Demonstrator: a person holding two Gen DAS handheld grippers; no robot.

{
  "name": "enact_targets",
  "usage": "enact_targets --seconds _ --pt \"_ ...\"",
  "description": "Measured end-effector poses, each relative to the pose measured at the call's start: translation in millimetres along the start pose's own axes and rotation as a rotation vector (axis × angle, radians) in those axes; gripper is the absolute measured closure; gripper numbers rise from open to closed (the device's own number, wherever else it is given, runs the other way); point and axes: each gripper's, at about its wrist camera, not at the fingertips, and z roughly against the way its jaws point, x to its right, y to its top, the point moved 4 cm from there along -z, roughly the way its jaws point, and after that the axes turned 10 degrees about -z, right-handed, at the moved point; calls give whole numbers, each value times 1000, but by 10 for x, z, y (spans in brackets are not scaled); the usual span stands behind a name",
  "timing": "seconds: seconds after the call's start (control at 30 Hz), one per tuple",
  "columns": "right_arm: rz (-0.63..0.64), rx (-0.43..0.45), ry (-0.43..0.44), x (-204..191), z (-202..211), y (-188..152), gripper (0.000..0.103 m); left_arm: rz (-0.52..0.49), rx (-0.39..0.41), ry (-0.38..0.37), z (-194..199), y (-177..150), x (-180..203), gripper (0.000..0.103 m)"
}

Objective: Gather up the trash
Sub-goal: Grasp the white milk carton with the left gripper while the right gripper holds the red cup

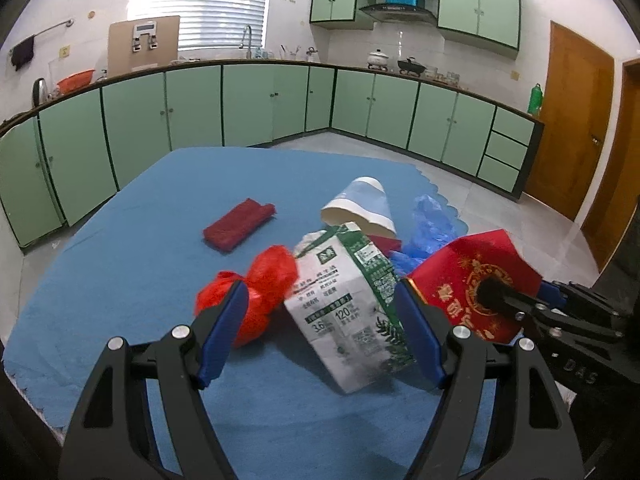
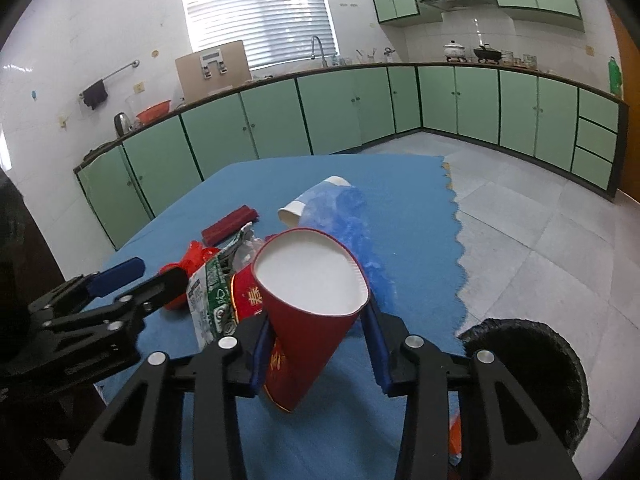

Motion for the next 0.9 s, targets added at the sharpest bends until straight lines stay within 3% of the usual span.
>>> enact_targets --seconds 0.37,0.67,0.83,0.9 --pt "-8 20 -49 264 134 1 63 40 -77 -11 -241 -110 238 26" --pt "-12 34 -76 441 166 56 63 29 -92 39 -375 -86 406 22" --pt "-20 36 -79 505 156 61 63 37 -105 61 -436 -89 418 23" --pt "-26 35 -77 521 143 57 63 37 -110 63 -447 -94 419 30"
